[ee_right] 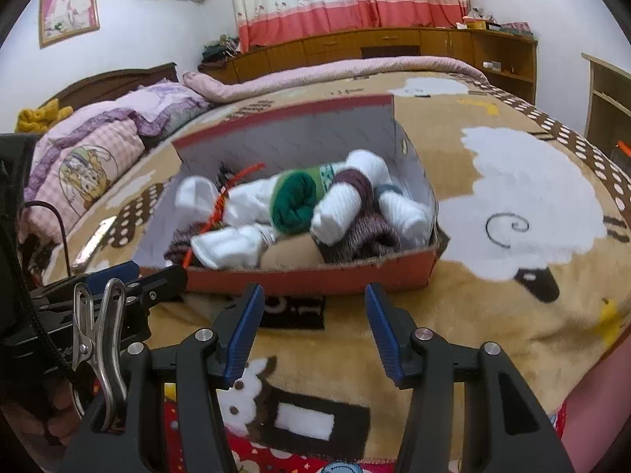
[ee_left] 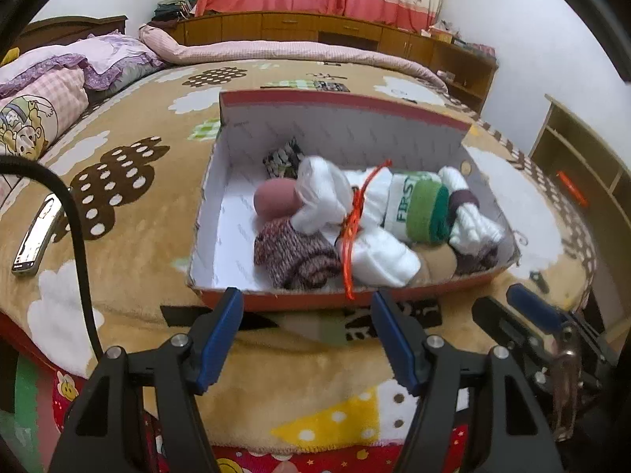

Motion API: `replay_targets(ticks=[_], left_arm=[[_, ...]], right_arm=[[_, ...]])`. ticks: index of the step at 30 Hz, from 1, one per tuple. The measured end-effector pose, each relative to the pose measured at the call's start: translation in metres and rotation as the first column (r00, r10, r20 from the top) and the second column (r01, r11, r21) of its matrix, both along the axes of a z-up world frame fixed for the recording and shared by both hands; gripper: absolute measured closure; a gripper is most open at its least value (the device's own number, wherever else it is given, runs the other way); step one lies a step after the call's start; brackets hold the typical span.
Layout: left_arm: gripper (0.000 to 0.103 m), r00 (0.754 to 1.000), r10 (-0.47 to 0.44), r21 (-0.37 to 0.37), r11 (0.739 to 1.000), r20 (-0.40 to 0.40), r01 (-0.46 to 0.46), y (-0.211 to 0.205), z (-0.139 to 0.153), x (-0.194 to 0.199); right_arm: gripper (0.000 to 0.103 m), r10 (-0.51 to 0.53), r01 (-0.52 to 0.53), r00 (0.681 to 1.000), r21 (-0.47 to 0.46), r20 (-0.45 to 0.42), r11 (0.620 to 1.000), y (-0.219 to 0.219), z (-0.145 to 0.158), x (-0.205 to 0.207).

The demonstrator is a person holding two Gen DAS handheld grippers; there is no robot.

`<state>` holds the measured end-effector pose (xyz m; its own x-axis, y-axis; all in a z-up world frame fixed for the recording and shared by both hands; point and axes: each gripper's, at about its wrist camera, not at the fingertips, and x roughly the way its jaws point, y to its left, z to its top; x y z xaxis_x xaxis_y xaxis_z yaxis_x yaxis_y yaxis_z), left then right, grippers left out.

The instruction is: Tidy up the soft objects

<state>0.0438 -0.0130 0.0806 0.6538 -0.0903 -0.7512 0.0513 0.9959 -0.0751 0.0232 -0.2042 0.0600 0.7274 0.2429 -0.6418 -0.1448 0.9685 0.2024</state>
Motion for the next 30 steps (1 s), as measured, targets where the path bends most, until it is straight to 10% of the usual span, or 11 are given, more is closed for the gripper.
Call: replay_targets(ticks=[30], left_arm=[[0.032,0.999,0.006,0.023,1.0,-0.049,-0.005,-0.005,-0.026,0.002]], right_arm=[[0.047,-0.008,0.007,0.999,-0.018,-0.048,1.0,0.007,-0.018,0.001]])
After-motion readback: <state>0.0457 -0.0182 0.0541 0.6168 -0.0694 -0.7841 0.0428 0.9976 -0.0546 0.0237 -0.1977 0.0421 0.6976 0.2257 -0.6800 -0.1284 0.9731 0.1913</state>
